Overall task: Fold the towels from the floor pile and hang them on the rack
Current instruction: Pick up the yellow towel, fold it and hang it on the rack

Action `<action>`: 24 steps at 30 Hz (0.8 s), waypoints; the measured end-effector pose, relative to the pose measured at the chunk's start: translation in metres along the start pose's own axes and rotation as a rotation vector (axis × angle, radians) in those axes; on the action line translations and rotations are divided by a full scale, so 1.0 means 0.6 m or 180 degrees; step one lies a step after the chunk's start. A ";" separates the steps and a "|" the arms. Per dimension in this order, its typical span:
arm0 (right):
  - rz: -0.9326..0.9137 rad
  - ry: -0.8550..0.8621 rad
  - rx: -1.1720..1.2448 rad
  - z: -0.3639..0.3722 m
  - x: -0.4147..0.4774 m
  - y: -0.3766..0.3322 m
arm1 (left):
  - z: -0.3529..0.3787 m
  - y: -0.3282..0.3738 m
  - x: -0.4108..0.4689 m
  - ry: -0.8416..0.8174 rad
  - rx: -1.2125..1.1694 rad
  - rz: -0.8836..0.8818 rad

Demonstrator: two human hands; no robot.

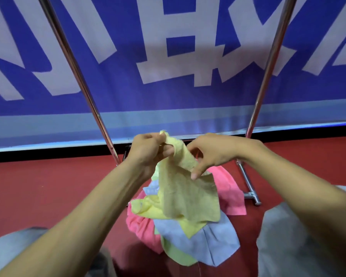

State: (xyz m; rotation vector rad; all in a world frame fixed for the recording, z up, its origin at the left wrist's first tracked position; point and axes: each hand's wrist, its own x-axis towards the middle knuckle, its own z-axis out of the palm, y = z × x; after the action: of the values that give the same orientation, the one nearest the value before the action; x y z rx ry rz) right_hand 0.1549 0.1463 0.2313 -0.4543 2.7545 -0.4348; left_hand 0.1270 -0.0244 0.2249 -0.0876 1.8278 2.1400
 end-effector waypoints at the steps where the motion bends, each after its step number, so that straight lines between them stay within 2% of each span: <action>1: 0.0030 0.0143 -0.0063 -0.004 -0.007 0.001 | 0.001 0.008 -0.004 0.0027 -0.0233 -0.0099; 4: 0.0038 0.0560 -0.0152 -0.007 -0.019 0.002 | -0.005 0.022 -0.011 0.0087 -0.0714 -0.0338; 9: 0.0217 0.0986 0.0200 -0.026 -0.048 0.008 | -0.009 0.036 -0.011 0.0183 -0.0526 -0.0092; 13: 0.0176 0.1287 0.1589 -0.017 -0.058 0.010 | -0.004 0.032 -0.016 0.0131 -0.0148 0.0011; 20: 0.0468 0.1414 0.3102 0.000 -0.056 0.003 | 0.020 0.027 -0.031 -0.0777 0.1167 0.0516; 24: 0.0487 0.1409 0.3999 -0.009 -0.054 -0.002 | 0.026 0.022 -0.040 -0.0973 0.1129 0.0713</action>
State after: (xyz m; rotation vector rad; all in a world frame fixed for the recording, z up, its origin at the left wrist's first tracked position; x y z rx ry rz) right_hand 0.1827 0.1581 0.2448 0.2056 2.1887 -2.1622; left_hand 0.1485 -0.0158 0.2462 0.5183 2.0659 1.7988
